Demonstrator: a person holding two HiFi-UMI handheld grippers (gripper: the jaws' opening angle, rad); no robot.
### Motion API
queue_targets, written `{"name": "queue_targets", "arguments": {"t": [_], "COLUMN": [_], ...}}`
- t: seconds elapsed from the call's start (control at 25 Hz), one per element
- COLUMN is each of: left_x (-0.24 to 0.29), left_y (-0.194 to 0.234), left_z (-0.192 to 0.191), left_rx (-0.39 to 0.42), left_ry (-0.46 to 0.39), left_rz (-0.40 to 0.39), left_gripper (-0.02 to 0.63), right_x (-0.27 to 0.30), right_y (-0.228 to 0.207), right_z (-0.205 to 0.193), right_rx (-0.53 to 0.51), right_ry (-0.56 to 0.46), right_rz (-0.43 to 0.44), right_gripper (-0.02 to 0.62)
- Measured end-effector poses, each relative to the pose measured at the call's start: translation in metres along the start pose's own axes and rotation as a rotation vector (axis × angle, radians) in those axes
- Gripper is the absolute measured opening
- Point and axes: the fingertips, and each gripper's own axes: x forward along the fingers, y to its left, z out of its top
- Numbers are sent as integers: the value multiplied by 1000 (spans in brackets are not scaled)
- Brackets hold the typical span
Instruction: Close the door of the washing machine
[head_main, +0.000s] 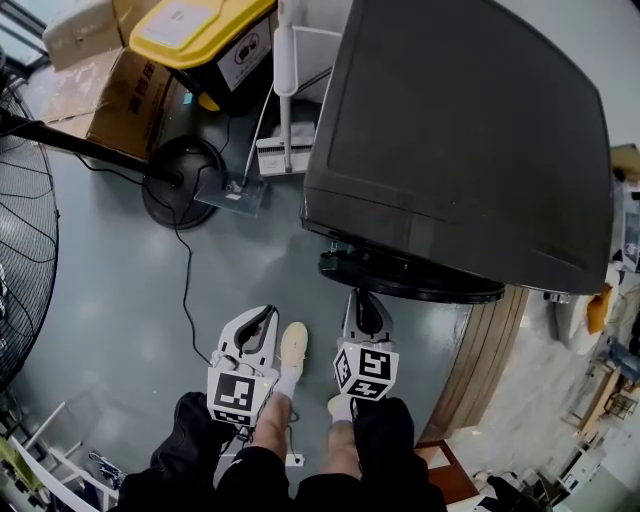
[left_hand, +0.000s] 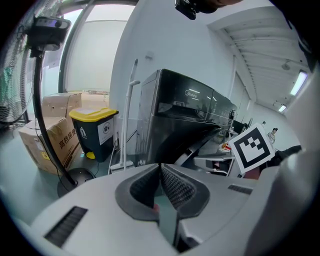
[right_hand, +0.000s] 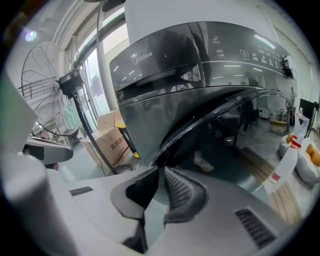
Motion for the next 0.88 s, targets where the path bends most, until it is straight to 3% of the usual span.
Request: {"name": "queue_targets", "arguments": {"t": [0.36,0.88], "left_x": [10,24], "left_y": [6,15], "left_z": [11,16], "left_rx": [-4,-8], "left_ry": [-24,9], "left_rz": [1,-6], "left_gripper": [32,32], "right_x": [13,24], "right_y": [-3,-9], "right_z": [11,22], "right_rx": [-17,-13], "right_ry": [-14,-22], "right_rz": [-6,-43], "right_gripper": [44,17]}}
